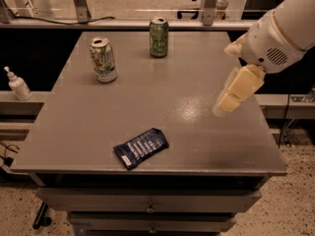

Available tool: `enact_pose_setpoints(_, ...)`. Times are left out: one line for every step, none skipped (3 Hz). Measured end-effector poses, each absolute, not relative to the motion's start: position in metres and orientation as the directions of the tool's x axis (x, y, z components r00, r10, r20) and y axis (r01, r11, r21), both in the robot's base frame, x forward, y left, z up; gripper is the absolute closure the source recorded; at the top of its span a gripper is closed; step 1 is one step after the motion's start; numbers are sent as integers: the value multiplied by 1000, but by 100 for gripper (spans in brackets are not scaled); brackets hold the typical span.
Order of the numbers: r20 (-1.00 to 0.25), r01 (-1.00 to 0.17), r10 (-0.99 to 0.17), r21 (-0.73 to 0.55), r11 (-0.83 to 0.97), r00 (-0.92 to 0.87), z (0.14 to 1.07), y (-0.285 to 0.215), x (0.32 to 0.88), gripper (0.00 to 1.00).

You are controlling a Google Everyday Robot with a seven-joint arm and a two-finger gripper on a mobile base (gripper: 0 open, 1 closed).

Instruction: Knock 7up can over

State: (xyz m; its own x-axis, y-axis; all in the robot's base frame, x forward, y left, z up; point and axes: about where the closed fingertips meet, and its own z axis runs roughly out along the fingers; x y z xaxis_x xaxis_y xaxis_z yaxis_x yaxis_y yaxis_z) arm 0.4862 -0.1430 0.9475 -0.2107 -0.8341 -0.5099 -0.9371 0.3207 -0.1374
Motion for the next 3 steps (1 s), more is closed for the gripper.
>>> enact_pose_setpoints(-619,-947,-769,-122,297,-161,948,-89,512,0)
enact_pose_setpoints(-696,-956,-708,-112,271,-119,955,-32,526,0)
enact_pose_setpoints(-696,-956,-708,-112,271,-119,955,-32,526,0)
